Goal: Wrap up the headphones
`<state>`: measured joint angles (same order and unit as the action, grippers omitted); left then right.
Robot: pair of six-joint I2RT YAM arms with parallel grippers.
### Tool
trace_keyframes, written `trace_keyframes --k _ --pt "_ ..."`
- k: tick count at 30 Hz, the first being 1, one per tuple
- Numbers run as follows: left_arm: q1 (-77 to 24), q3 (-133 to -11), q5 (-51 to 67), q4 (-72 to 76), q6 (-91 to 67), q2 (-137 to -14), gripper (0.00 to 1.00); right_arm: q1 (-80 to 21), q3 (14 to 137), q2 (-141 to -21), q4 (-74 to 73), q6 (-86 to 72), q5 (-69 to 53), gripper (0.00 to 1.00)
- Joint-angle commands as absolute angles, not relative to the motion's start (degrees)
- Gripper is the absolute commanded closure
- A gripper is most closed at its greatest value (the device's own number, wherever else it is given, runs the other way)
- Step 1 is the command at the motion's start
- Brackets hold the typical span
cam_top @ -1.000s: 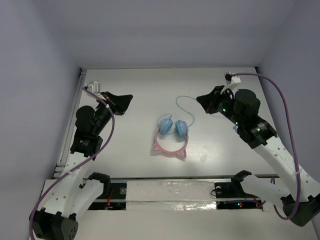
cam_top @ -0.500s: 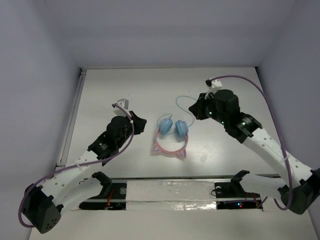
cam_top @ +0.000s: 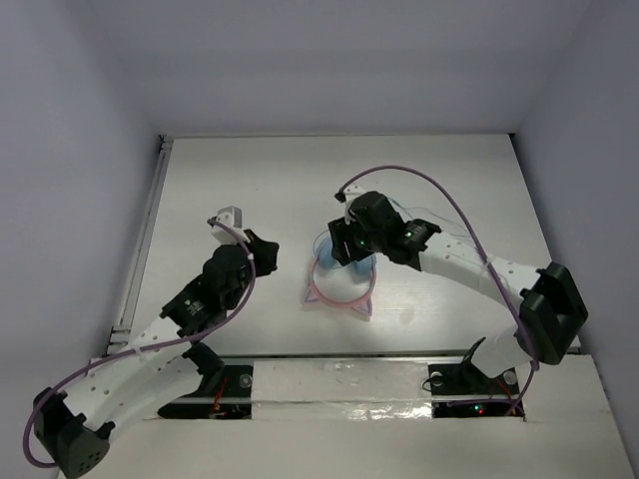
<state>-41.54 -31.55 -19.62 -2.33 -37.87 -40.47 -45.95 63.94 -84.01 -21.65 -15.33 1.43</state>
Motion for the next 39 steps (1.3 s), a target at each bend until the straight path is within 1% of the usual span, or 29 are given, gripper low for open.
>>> trace_keyframes --k 1,4,5,7,8,9,11,12,14,15,16,18,21,23,24,25,26,27,29,33,36,39 --pt "-41.7 -35.4 -22.8 -4.3 -35.2 -38.9 1.0 -46.3 69.1 -85.7 -18.8 -8.3 -4.9 0.38" --pt "-41.7 -39.2 -23.9 -7.1 -33.1 -37.3 0.99 -46.9 70.9 -87.4 -17.0 -2.6 -11.2 0.39" --pt "-41.7 -42.1 -24.3 -7.7 -32.3 -36.3 0.99 -46.9 71.9 -88.2 -17.0 -2.0 -12.1 0.42" --pt "-41.7 -45.2 -26.1 -9.7 -29.5 -35.6 0.96 -46.9 77.9 -92.3 -21.6 -1.2 -13.2 0.64" --pt "-41.7 -48.0 -26.6 -10.5 -28.6 -34.9 0.96 -46.9 79.5 -93.5 -22.8 -1.0 -12.1 0.79" --pt "-41.7 -49.1 -27.1 -11.0 -27.1 -34.7 0.95 -46.9 80.4 -94.3 -23.7 -0.9 -10.6 1.0" --pt "-41.7 -50.8 -27.5 -12.3 -26.3 -33.6 0.94 -46.9 80.0 -95.2 -23.4 -0.6 -5.8 1.0" --pt "-41.7 -50.8 -27.3 -12.3 -26.0 -33.1 0.94 -46.9 79.4 -95.4 -22.5 -0.7 -3.8 0.86" --pt "-41.7 -49.9 -26.9 -12.3 -26.0 -31.8 0.93 -46.9 78.7 -96.3 -22.8 2.3 -0.3 0.62" --pt "-41.7 -49.6 -26.8 -12.3 -26.0 -31.6 0.93 -46.9 78.7 -96.7 -23.4 4.5 -0.3 0.51" --pt "-41.7 -49.3 -26.7 -12.4 -26.1 -31.4 0.93 -46.9 78.7 -96.9 -23.7 5.6 -0.3 0.38" --pt "-41.7 -49.1 -26.6 -12.7 -26.0 -31.1 0.93 -46.9 80.0 -98.2 -26.9 8.9 -3.4 0.34" --pt "-41.7 -49.7 -26.8 -13.5 -25.5 -30.7 0.93 -46.9 80.0 -98.6 -26.8 11.3 -4.0 0.27" --pt "-41.7 -49.7 -27.2 -13.6 -25.1 -30.2 0.93 -46.9 81.6 -99.9 -29.3 12.0 -4.7 0.22" --pt "-41.7 -49.5 -27.3 -13.6 -25.1 -29.9 0.93 -46.9 83.3 -100.7 -31.0 12.1 -4.5 0.22" --pt "-41.7 -49.3 -27.5 -13.4 -25.0 -29.6 0.93 -46.9 83.9 -102.5 -31.5 12.1 -4.0 0.18" --pt "-41.7 -48.9 -27.5 -13.3 -25.0 -29.4 0.93 -46.9 84.4 -103.2 -31.6 12.1 -2.5 0.17" --pt "-41.7 -48.8 -27.4 -13.2 -25.0 -29.4 0.93 -46.9 84.7 -103.9 -31.5 12.0 -1.5 0.13" --pt "-41.7 -48.6 -27.2 -13.2 -25.0 -29.5 0.93 -46.9 86.0 -105.7 -32.1 12.0 -0.8 0.13" --pt "-41.7 -48.2 -27.7 -13.2 -25.0 -29.4 0.92 -46.9 88.5 -107.9 -34.9 13.3 -3.3 0.13" --pt "-41.7 -48.1 -27.6 -13.0 -25.1 -29.4 0.92 -46.9 90.3 -110.3 -37.8 14.6 -1.2 0.13" --pt "-41.7 -47.9 -27.7 -12.7 -25.1 -29.2 0.92 -46.9 92.5 -112.7 -40.7 15.8 -1.8 0.12"
